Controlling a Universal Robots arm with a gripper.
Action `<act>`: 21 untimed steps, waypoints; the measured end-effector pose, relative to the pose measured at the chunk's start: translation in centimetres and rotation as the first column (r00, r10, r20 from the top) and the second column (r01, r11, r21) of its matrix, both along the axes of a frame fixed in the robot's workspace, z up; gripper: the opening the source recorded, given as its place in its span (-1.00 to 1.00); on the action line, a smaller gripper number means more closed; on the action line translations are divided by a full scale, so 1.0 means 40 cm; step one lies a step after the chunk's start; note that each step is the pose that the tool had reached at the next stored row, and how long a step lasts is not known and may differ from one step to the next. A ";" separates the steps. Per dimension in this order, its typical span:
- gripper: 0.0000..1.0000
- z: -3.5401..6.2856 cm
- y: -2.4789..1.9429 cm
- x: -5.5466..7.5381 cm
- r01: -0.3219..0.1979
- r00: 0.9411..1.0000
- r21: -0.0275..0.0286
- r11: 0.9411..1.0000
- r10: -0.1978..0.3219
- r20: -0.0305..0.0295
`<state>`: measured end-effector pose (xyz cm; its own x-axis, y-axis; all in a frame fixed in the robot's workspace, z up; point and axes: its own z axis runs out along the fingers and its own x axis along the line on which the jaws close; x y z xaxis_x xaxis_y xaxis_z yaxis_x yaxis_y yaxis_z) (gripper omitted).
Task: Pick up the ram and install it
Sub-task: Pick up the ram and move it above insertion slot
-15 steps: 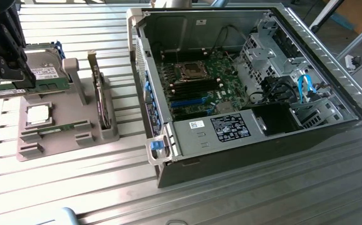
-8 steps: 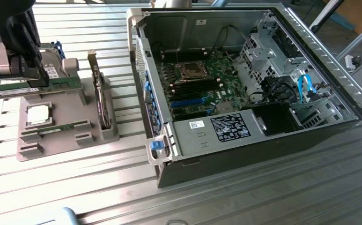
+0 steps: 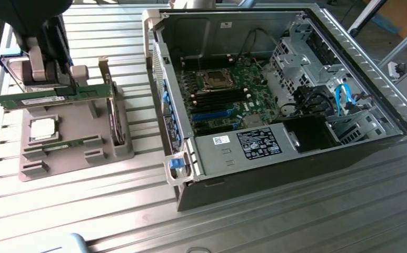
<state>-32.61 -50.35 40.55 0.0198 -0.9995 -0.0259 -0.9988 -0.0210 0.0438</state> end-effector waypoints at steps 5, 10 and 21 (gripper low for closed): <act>-0.76 0.000 0.000 0.049 0.000 1.000 0.000 1.000 0.000 -0.002; -0.76 0.000 0.000 0.101 0.000 1.000 0.000 1.000 0.000 -0.005; -0.76 0.000 0.000 0.217 0.000 1.000 0.000 1.000 0.000 -0.009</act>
<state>-23.93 -50.37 40.55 0.0197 -0.9995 -0.0261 -0.9984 -0.0210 0.0528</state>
